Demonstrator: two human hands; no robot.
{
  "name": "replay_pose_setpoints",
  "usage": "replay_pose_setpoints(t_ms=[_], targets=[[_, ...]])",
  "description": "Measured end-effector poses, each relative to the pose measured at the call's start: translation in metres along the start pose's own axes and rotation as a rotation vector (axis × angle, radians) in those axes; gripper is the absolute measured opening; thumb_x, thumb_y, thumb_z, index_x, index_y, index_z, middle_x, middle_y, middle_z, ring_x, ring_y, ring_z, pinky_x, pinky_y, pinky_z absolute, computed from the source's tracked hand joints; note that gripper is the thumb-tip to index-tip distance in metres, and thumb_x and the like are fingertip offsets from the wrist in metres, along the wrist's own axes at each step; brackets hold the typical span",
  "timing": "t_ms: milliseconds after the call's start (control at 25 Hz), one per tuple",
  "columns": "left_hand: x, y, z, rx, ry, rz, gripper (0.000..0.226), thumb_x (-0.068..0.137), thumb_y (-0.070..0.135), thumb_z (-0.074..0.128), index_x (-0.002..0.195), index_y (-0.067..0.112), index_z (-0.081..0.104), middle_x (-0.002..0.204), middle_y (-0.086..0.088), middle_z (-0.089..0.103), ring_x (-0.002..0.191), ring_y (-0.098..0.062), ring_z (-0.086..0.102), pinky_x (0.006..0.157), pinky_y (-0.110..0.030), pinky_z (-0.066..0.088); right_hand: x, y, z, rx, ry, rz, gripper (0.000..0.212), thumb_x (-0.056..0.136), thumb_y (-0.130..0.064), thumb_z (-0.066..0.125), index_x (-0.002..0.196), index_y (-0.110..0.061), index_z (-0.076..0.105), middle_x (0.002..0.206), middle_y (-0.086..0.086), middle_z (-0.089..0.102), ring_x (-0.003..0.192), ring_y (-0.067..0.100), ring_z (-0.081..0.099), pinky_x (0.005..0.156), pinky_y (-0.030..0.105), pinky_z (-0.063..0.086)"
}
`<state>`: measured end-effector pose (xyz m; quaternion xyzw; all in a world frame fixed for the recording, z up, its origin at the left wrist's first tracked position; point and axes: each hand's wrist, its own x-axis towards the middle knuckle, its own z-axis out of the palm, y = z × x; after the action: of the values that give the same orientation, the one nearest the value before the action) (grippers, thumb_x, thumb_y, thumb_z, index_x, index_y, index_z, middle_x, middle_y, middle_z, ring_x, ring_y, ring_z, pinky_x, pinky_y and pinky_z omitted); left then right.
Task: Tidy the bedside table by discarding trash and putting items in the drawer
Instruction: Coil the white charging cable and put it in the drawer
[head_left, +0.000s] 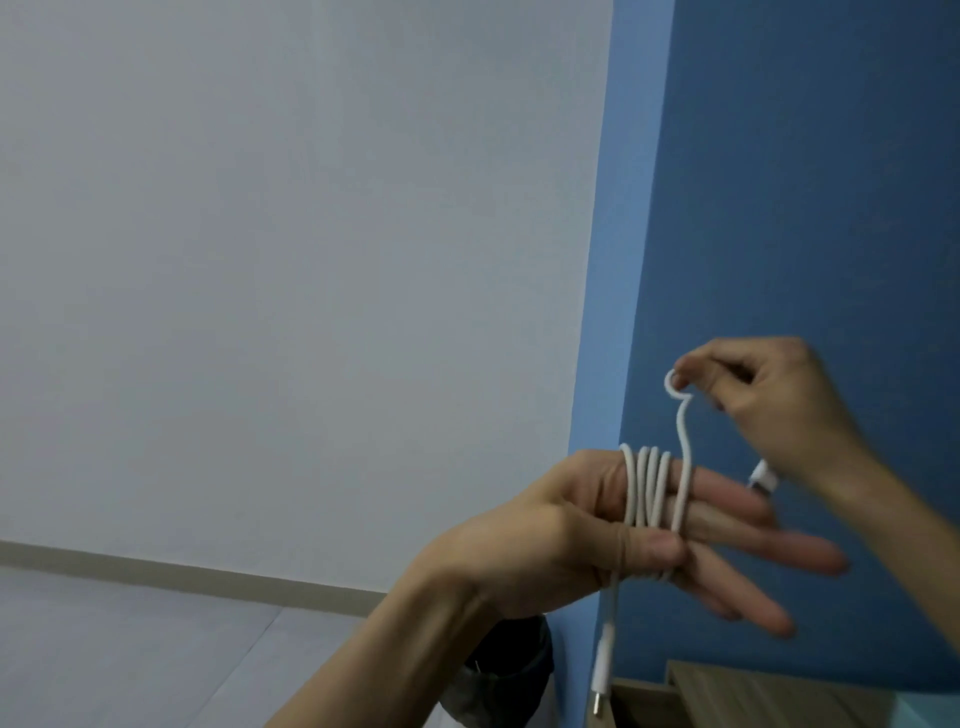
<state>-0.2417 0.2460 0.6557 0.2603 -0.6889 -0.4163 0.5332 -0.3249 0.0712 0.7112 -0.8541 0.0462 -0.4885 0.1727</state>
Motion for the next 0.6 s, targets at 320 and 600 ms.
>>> replay_pose_setpoints(t_ms=[320,600], targets=[[0.006,0.007,-0.007,-0.118,0.198,0.181,0.03,0.088,-0.014,0.028,0.1,0.004,0.049,0.144,-0.018,0.035,0.122,-0.022,0.053,0.098,-0.03,0.048,-0.067,-0.013,0.049,0.025,-0.315,0.12,0.034,0.073,-0.057,0.054,0.053,-0.031,0.064,0.053,-0.01,0.063,0.042,0.003,0.053,0.043,0.009,0.035],[-0.002,0.002,-0.039,0.247,0.531,0.083,0.039,0.091,-0.015,0.034,0.122,0.001,0.051,0.133,-0.022,0.054,0.116,-0.022,0.059,0.097,-0.027,0.049,-0.081,-0.047,0.02,-0.376,-0.627,-0.179,0.015,0.085,-0.024,0.06,0.085,-0.038,0.066,0.049,-0.014,0.054,0.046,0.0,0.051,0.049,0.006,0.041]])
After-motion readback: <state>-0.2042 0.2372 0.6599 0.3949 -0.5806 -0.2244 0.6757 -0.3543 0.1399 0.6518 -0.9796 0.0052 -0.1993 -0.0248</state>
